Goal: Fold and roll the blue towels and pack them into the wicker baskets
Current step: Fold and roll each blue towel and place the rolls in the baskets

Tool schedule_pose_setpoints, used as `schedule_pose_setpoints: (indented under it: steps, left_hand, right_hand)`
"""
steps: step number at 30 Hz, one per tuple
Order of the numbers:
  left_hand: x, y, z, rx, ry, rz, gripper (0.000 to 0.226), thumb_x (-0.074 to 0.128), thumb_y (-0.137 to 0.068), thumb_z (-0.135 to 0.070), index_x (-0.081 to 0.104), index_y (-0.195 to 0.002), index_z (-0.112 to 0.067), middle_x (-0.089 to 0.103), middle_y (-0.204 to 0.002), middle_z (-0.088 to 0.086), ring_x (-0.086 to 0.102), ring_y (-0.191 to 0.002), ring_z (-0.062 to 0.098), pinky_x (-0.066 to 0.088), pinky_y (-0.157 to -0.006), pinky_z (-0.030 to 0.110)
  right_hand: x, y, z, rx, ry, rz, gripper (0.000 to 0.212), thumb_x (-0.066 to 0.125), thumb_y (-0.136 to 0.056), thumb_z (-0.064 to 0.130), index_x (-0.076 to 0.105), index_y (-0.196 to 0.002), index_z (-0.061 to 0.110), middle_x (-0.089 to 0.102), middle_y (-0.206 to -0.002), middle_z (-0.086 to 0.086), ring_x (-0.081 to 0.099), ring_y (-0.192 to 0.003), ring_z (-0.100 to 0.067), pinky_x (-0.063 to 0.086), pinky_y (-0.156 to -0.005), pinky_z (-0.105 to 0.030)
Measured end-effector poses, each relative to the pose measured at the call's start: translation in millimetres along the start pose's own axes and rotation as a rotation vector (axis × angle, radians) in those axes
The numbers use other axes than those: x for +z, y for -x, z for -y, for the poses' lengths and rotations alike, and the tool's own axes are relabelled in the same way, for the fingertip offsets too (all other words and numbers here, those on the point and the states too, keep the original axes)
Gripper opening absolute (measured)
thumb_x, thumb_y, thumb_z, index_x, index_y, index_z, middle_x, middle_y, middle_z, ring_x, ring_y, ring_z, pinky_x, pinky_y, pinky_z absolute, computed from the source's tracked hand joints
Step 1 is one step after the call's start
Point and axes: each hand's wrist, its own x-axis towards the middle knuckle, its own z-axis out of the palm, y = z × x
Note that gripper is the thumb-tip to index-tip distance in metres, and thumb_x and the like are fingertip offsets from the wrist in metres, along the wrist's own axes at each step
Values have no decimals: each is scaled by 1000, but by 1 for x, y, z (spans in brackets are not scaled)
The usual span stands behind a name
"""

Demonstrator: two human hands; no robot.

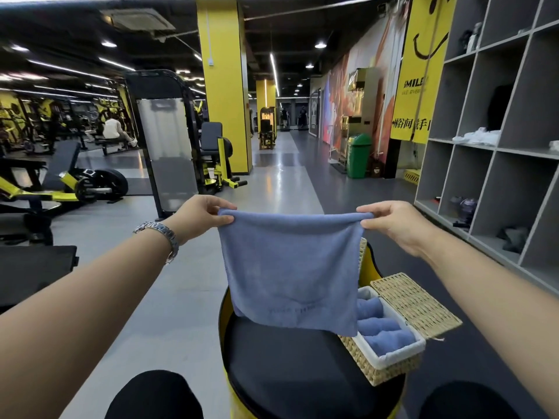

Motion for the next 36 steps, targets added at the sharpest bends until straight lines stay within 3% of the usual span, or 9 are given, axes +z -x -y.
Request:
schedule_pose_setpoints:
  steps: [4, 10, 15, 17, 21, 26, 28, 33, 36]
  left_hand:
    - [4, -4, 8, 39, -123, -95, 7, 69, -84, -17, 71, -90, -21, 65, -74, -9, 57, -68, 6, 45, -68, 24]
    - [7, -2, 10, 46, -198, -135, 11, 70, -84, -20, 66, -75, -25, 65, -72, -5, 57, -68, 12, 43, -59, 24]
    - [7, 6, 16, 33, -231, -115, 14, 69, -85, -22, 65, -72, -22, 68, -83, 4, 60, -76, 18, 44, -61, 26]
    - [7, 13, 24, 46, -247, -72, 15, 67, -86, -25, 62, -72, -22, 66, -93, -1, 62, -84, 17, 45, -66, 28]
    - [8, 39, 35, 113, -241, -20, 18, 66, -86, -21, 58, -71, -22, 64, -73, -4, 62, -72, 16, 51, -67, 36]
    - [4, 62, 44, 60, 81, 139, 22, 71, -73, -40, 65, -72, -18, 70, -67, -1, 67, -67, 12, 59, -70, 28]
    - [10, 61, 55, 19, 108, 170, 13, 69, -78, -26, 66, -73, -15, 70, -66, 2, 67, -65, 13, 60, -68, 26]
    - [44, 35, 108, -131, 75, 250, 18, 64, -86, -10, 65, -70, -17, 68, -64, -1, 64, -63, 9, 57, -60, 20]
    - [77, 13, 157, -222, -35, 318, 10, 66, -86, -13, 64, -77, -15, 67, -68, -2, 63, -65, 11, 55, -63, 24]
  right_hand:
    - [5, 3, -3, -51, 313, -62, 23, 71, -79, 4, 73, -99, 15, 71, -91, 0, 64, -85, -11, 48, -68, -21]
    - [7, 5, -2, -113, 415, -158, 16, 61, -88, 10, 74, -95, 15, 71, -89, -5, 61, -87, -21, 44, -70, -30]
    - [7, 18, -5, -185, 539, -132, 14, 57, -91, 13, 71, -88, 16, 56, -83, 10, 53, -88, -17, 37, -72, -31]
    - [4, 25, -9, -158, 449, -115, 13, 57, -91, 15, 69, -86, 16, 63, -93, 6, 57, -94, -17, 42, -76, -33]
    - [-4, 53, -19, -146, 264, -62, 13, 59, -91, 14, 69, -87, 22, 73, -87, 2, 66, -88, -16, 50, -81, -36]
    - [-9, 77, -21, -77, 71, -9, 11, 59, -90, 7, 69, -90, 12, 73, -82, -9, 66, -73, -17, 56, -60, -22]
    - [-6, 74, -30, -23, 31, 20, 11, 59, -90, 6, 69, -90, 10, 73, -80, -8, 65, -71, -16, 56, -57, -20]
    - [20, 43, -81, 144, 69, 122, 9, 61, -89, 5, 69, -86, 8, 72, -77, -14, 61, -67, -23, 54, -63, -36]
    - [51, 13, -133, 245, 180, 185, 11, 59, -90, 6, 67, -83, 8, 69, -65, -9, 59, -57, -19, 50, -49, -26]
